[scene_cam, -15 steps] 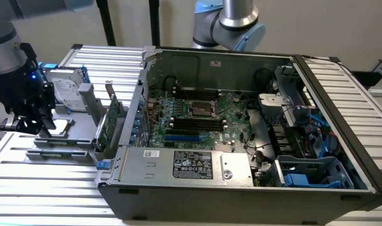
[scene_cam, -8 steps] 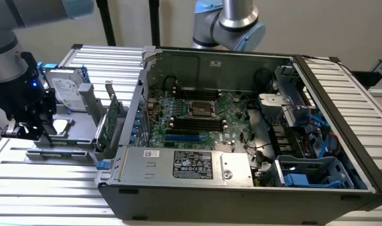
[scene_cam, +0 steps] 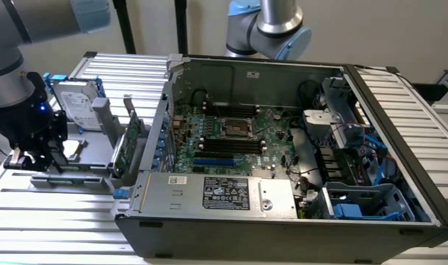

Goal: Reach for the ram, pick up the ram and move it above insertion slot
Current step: 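Pick up the ram and move it above insertion slot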

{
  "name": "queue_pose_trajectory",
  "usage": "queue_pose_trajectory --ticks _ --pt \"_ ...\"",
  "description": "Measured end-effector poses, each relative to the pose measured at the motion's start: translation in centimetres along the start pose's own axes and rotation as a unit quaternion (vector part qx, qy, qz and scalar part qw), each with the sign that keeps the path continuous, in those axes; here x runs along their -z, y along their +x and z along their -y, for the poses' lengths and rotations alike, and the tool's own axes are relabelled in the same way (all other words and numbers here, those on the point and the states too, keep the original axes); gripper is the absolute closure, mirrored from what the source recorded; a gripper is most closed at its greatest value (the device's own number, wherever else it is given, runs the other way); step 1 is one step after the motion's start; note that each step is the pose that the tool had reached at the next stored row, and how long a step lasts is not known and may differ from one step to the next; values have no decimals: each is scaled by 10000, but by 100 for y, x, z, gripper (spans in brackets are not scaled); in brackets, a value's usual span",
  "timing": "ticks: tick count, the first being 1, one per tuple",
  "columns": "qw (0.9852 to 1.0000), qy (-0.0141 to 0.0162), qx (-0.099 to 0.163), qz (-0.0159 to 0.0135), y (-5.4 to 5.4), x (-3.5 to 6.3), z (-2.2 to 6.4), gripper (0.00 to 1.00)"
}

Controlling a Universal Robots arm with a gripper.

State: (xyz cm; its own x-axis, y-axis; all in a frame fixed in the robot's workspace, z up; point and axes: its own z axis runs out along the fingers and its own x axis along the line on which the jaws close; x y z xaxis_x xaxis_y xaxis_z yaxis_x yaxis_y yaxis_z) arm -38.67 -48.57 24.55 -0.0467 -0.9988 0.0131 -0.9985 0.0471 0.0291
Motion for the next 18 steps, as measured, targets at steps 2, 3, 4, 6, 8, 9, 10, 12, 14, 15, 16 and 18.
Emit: queue_pose_trajectory --ticks 2,3,4,6,8,9,10,12,14,15,16,18 --pt "10000 2 0 1 0 -33 2 69" --pt "10000 3 1 1 0 -50 2 69" --pt "10000 3 1 1 0 -68 3 69" --pt "10000 5 1 1 0 -104 4 69" --pt "10000 7 0 1 -1 -140 4 69" --pt "10000 7 0 1 -1 -157 4 69" --pt "10000 9 1 1 -2 -176 5 69" --pt "10000 11 1 1 -2 -211 6 69" --pt "10000 13 0 2 -3 -239 6 69" --pt "10000 14 0 2 -3 -254 7 69" --pt "10000 14 0 1 -3 -266 7 69" --pt "10000 16 0 2 -3 -291 8 69"
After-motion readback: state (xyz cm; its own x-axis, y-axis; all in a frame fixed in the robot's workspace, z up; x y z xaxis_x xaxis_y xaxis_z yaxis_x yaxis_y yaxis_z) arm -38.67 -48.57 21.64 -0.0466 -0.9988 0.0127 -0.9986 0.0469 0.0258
